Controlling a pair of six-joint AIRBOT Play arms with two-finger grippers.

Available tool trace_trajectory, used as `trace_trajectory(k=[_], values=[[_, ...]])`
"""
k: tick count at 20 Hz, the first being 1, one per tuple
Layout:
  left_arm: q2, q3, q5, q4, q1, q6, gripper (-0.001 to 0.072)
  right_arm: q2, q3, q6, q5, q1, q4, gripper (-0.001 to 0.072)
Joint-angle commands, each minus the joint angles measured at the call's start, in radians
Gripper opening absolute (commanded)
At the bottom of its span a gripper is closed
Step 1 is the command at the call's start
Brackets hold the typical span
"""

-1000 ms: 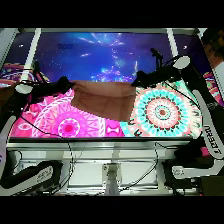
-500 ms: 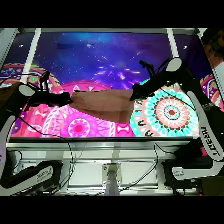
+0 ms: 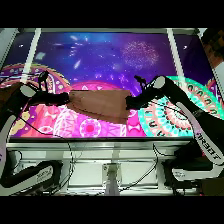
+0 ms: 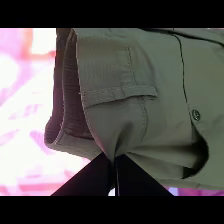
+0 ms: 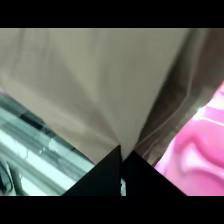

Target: Fold the clothes and pants, and hang the long-sleeved shirts on hangers.

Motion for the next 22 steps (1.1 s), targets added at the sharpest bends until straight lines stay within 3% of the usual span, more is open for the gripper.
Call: trace_trajectory(k=[1,10,16,22], values=[[-0.009,-0.001,0.024,0.010,0.000,0.000,0.0015,0.002,-0.072,0.026,-0.072,0.003,-0.002,0.0011],[-0.013,-0.001,-0.010,0.019,0.001,0.005,0.0016,0.006,-0.079,0.019,0.063,0.003,0.179,0.0011],[-0.013,-0.001,-0.009,0.055,0.001,0.004,0.0016,0.056,-0.079,-0.062,0.114,0.003,0.346,0.0011],[-0.013,-0.001,0.007,0.056,0.001,0.005,0.0016,0.086,-0.089,-0.056,0.084,0.082,0.271,0.0011]])
